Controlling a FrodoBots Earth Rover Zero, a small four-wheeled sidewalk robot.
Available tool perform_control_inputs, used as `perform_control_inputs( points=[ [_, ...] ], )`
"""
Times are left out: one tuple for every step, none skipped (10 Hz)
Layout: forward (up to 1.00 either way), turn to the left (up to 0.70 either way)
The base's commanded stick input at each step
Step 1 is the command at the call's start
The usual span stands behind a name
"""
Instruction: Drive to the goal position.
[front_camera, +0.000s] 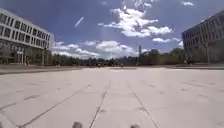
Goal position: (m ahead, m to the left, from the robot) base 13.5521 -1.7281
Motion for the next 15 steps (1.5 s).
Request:
perform_control_inputs(
  points=[
    [0.7, -0.02],
    [0.7, 0.0],
    [0.7, 0.0],
    [0.7, 0.0],
    [0.7, 0.0],
    [0.7, 0.0],
    [0.7, 0.0],
    [0.7, 0.0],
    [0.7, 0.0],
    [0.7, 0.0],
    [0.7, 0.0],
    [0.7, 0.0],
    [0.7, 0.0],
    [0.7, 0.0],
    [0.7, 0.0]
  ],
)
